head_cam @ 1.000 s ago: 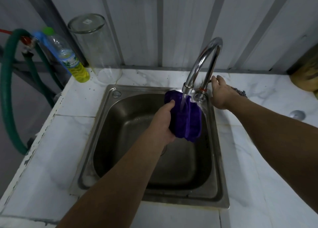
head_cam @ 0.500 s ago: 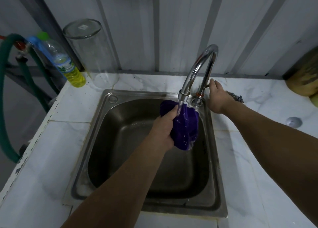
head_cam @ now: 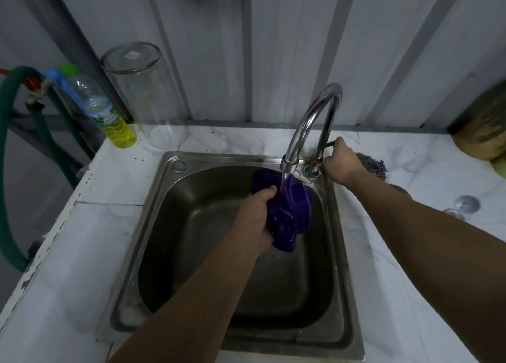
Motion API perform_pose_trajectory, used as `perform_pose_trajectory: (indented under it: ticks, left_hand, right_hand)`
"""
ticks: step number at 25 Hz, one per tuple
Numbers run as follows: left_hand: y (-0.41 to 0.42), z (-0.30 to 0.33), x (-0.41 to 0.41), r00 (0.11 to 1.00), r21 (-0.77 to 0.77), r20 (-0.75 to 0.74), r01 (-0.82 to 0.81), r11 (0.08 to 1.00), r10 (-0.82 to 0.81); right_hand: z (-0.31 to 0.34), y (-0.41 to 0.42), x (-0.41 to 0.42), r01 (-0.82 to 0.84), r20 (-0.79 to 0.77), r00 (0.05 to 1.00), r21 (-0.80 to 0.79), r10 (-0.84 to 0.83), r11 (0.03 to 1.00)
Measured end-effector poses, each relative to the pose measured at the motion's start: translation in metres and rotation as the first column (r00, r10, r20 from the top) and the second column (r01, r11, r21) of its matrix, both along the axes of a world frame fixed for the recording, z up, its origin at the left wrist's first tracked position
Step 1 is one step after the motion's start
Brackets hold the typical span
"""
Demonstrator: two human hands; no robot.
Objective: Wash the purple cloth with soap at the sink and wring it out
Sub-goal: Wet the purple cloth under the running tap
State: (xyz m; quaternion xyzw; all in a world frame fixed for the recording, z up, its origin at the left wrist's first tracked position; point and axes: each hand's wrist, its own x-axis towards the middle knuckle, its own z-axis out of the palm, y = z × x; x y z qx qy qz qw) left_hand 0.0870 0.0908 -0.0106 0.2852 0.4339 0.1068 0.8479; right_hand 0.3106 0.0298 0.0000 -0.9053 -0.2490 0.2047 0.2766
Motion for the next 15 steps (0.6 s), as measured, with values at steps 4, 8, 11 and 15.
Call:
perform_pose_trajectory:
  ticks: [4,8,11,15]
  left_hand:
    - [0.0,0.001,-0.004,1.0,-0.012,-0.011,0.014,1.0,-0.014]
    - [0.0,0.007,-0.007,1.0,-0.03,-0.009,0.007,1.0,-0.007]
    - [0.001,0.012,-0.007,1.0,-0.047,0.01,0.002,0.999,-0.001]
    - [-0.001,0.014,-0.007,0.999,-0.094,0.044,-0.024,0.995,0.028]
  right_hand:
    - [0.004,0.0,-0.004,-0.076,0.044,0.996,0.05,0.074,0.996]
    - [0.009,0.008,-0.006,-0.082,-0.019,0.996,0.115,0.085,0.99]
    - [0.012,0.004,-0.008,-0.101,-0.056,0.993,0.113,0.107,0.989]
    - [0.018,-0.005,-0.032,0.043,-0.065,0.997,0.202,-0.03,0.978]
